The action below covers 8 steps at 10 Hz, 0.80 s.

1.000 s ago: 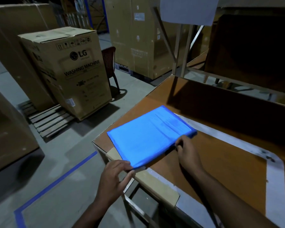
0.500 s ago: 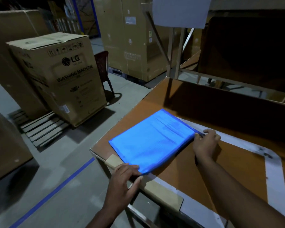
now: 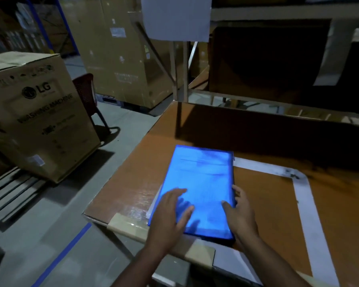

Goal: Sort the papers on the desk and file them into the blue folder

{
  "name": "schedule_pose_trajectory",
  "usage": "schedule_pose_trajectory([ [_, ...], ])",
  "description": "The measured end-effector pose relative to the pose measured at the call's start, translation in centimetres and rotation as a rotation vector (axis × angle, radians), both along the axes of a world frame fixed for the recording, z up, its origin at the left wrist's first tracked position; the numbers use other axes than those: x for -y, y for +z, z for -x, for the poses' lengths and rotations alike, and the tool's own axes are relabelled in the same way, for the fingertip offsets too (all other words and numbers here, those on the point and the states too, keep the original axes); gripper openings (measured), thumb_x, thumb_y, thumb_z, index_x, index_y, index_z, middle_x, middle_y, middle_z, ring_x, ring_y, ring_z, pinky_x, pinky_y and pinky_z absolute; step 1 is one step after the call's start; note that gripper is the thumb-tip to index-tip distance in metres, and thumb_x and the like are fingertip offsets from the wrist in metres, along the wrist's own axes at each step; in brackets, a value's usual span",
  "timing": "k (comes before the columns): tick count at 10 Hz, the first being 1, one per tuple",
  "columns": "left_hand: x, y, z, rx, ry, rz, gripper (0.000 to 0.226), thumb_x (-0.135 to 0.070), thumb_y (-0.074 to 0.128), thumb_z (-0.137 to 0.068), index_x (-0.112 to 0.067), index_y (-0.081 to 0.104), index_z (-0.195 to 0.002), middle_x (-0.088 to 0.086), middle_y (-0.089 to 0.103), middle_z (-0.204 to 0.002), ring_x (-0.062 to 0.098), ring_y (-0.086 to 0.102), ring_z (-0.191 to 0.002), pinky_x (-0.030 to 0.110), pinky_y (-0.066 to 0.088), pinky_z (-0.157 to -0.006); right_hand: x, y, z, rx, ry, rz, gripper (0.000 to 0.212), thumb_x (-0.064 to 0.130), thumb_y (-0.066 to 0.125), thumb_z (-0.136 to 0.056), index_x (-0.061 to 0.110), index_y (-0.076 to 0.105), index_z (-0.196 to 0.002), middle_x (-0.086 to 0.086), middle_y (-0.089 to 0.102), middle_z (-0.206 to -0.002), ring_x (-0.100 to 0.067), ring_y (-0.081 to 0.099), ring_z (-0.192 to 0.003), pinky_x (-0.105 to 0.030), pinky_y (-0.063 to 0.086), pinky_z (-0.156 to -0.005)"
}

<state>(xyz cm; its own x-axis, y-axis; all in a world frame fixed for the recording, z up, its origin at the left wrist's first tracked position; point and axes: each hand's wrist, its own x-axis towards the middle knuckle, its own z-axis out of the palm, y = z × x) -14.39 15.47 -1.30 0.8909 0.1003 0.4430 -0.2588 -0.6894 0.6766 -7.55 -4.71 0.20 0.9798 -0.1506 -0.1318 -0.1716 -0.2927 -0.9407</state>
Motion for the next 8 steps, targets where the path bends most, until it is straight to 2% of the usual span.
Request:
schedule_pose_trajectory([
  [1,-2.2,-1.1,-2.1,-0.138,0.071,-0.115,0.069,-0.064,0.059,-0.088,-0.022,0.056,-0.142,-0.004,0.054,-0.143,0.015,0.047,-0.136,0.030,0.042,-0.109,3.1,-0.2,1.6,0.015,-0.040,0.150,0.051,0.019,0.064,-0.097,0.024,0.044,-0.144,-0.002,0.064,-0.122,-0.023,0.066,-0.101,-0.047,0.059,-0.078],
  [2,-1.5,-1.9,-3.1,-0.208,-0.018,-0.099,0.069,-0.068,0.059,-0.084,-0.026,0.061,-0.138,-0.010,0.060,-0.139,0.013,0.050,-0.132,0.033,0.047,-0.106,4.9,-0.3,3.1,0.051,-0.096,0.313,0.054,0.028,0.062,-0.098,0.025,0.042,-0.148,0.003,0.059,-0.136,-0.023,0.062,-0.113,-0.043,0.058,-0.082],
  [3,0.2,-2.2,-3.6,-0.149,-0.024,-0.089,0.056,-0.061,0.069,-0.082,-0.027,0.069,-0.127,-0.011,0.066,-0.132,0.012,0.056,-0.126,0.029,0.049,-0.101,6.1,-0.1,3.6,0.053,-0.126,0.411,0.056,0.031,0.061,-0.098,0.023,0.041,-0.149,0.002,0.055,-0.143,-0.024,0.058,-0.121,-0.045,0.055,-0.093],
  [4,0.9,-2.5,-3.6,-0.121,-0.035,-0.121,0.051,-0.062,0.073,-0.081,-0.028,0.072,-0.118,-0.012,0.069,-0.125,0.011,0.060,-0.116,0.033,0.052,-0.095,7.1,-0.2,4.1,0.050,-0.148,0.528,0.057,0.033,0.064,-0.096,0.016,0.045,-0.147,-0.004,0.056,-0.137,-0.026,0.052,-0.124,-0.045,0.049,-0.100],
  [5,0.9,-2.7,-3.7,-0.144,-0.060,-0.132,0.050,-0.061,0.077,-0.081,-0.029,0.071,-0.120,-0.013,0.068,-0.125,0.008,0.061,-0.114,0.032,0.053,-0.092,7.5,-0.5,4.5,0.083,-0.139,0.714,0.055,0.040,0.064,-0.094,0.014,0.053,-0.141,-0.007,0.058,-0.122,-0.025,0.049,-0.117,-0.041,0.046,-0.095],
  [6,0.8,-2.2,-3.6,-0.181,-0.056,-0.133,0.045,-0.054,0.081,-0.082,-0.029,0.070,-0.118,-0.017,0.065,-0.118,0.004,0.059,-0.103,0.028,0.054,-0.083,7.3,-0.9,4.7,0.092,-0.145,0.773,0.054,0.041,0.062,-0.094,0.013,0.055,-0.139,-0.006,0.058,-0.118,-0.023,0.049,-0.113,-0.039,0.046,-0.094],
  [7,0.8,-0.5,-4.1,-0.236,-0.041,-0.118,0.026,-0.051,0.077,-0.088,-0.030,0.071,-0.101,-0.016,0.062,-0.095,0.004,0.060,-0.082,0.026,0.051,-0.068,7.1,0.0,4.8,0.099,-0.120,0.828,0.053,0.041,0.058,-0.096,0.012,0.053,-0.140,-0.004,0.056,-0.120,-0.023,0.049,-0.114,-0.036,0.044,-0.095],
  [8,0.8,1.9,-6.4,-0.381,-0.037,-0.152,0.030,-0.056,0.068,-0.093,-0.027,0.070,-0.088,-0.004,0.066,-0.080,0.012,0.064,-0.072,0.038,0.054,-0.065,6.9,1.4,4.6,0.073,-0.048,0.889,0.056,0.045,0.055,-0.097,0.016,0.046,-0.143,-0.003,0.050,-0.131,-0.023,0.045,-0.122,-0.038,0.043,-0.098],
])
